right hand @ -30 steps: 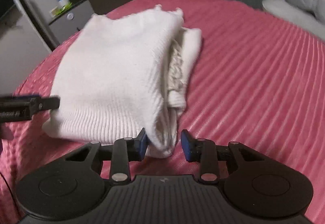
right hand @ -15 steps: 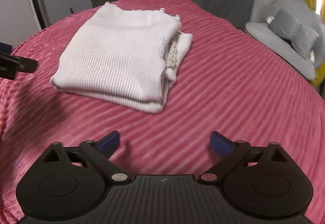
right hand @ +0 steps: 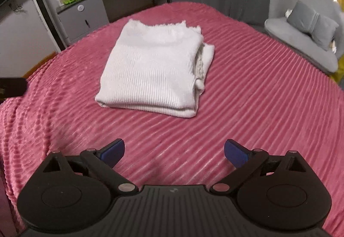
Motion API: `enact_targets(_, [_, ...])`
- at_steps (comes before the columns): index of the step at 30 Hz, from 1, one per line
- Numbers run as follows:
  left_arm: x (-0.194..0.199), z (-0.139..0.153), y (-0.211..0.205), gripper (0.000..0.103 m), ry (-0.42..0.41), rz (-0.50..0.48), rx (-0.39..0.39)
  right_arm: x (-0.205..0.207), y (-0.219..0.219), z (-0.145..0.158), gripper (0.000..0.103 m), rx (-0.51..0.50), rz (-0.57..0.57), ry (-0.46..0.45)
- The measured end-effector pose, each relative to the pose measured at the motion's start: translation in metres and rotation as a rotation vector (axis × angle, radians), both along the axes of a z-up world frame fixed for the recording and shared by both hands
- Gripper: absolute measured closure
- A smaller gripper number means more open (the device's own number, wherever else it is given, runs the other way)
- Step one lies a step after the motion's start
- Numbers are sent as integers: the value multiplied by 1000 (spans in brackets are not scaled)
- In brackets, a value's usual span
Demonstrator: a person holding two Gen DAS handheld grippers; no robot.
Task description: Fold small clothes
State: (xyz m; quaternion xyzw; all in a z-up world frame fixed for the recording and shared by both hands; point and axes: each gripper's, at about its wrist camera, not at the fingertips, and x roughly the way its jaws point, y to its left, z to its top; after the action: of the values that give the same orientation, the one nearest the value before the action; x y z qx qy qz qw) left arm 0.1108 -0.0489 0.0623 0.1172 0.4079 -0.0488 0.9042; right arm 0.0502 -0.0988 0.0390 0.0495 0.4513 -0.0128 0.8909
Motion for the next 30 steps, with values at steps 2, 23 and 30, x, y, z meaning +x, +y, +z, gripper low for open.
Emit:
enact_targets(2, [3,-13,1,0,20,67,-13,-6,2,6,4,-33,25,6])
enact_targets(23, [29,-48,-26,0,48,92,-65,24,10,-2,4,-102,-29,13])
enact_targets(30, [32,-56,-20,0,62,108,-56,27,12,-1,4,-138,-22,-20])
